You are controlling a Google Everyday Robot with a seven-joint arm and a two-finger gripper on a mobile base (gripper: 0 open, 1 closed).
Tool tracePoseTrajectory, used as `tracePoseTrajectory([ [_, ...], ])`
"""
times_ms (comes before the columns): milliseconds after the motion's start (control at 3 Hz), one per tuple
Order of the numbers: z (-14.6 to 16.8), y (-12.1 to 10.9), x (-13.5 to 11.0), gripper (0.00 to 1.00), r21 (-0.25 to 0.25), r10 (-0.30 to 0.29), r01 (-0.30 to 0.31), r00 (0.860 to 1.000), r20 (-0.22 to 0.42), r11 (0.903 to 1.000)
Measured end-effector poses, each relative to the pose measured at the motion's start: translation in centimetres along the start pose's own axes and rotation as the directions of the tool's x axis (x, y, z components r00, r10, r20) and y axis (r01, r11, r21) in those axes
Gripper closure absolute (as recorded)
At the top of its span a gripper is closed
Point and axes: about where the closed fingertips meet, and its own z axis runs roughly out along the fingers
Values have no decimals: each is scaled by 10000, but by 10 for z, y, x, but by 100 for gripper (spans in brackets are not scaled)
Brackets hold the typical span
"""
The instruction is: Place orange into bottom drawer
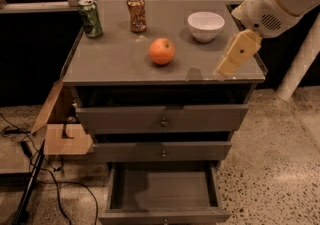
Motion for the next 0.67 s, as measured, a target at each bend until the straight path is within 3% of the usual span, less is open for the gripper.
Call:
tracePoseTrajectory([
  [333, 35, -14, -25, 0, 465, 134, -172, 9966, 814, 9988],
  [667, 35, -31, -40, 0, 1159, 64, -223, 9907, 1360, 9930],
])
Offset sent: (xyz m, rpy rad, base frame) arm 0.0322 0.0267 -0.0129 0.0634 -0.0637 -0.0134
